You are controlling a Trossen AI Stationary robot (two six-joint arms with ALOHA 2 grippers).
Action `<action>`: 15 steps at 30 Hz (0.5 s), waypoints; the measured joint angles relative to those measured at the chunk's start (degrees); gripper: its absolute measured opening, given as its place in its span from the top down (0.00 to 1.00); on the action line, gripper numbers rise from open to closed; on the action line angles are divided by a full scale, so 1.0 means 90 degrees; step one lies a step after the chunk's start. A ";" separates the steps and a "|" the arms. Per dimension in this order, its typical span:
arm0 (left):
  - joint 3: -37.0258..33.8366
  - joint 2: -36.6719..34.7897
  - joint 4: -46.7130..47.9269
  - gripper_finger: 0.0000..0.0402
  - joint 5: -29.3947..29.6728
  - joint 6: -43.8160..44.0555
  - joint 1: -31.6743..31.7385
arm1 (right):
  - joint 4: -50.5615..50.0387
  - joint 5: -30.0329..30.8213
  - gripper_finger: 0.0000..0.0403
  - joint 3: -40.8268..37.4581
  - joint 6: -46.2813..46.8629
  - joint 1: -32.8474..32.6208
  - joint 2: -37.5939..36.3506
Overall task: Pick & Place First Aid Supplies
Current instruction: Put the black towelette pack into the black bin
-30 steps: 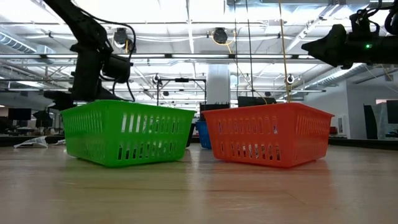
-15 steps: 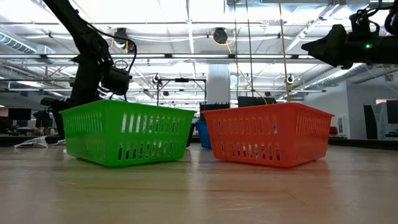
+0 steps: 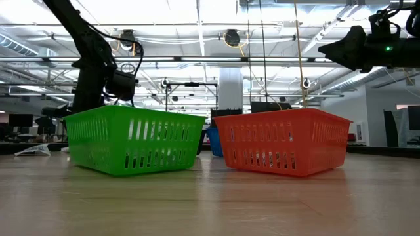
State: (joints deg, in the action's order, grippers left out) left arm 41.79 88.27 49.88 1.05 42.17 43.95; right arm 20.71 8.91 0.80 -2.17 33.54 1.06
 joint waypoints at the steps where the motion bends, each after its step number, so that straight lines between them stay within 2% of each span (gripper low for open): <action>1: -0.0001 -0.0010 -0.0034 0.94 -0.0047 -0.0002 -0.0028 | -0.0002 0.0000 0.35 0.0000 0.0000 0.0000 0.0000; 3: 0.0011 -0.0056 -0.0028 0.97 -0.0115 0.0000 -0.0086 | 0.0000 0.0000 0.35 0.0002 0.0000 0.0000 0.0000; 7: 0.0122 -0.0200 0.0176 0.96 -0.0244 -0.0006 -0.0206 | -0.0001 0.0000 0.35 0.0000 -0.0001 0.0000 0.0000; 15: 0.0794 -0.0612 0.0845 0.97 -0.0132 -0.0323 -0.0587 | 0.0002 0.0000 0.35 0.0002 -0.0001 0.0000 0.0000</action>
State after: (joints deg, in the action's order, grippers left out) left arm 48.94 82.77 57.48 -0.14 39.27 38.66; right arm 20.73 8.91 0.82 -2.19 33.54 1.06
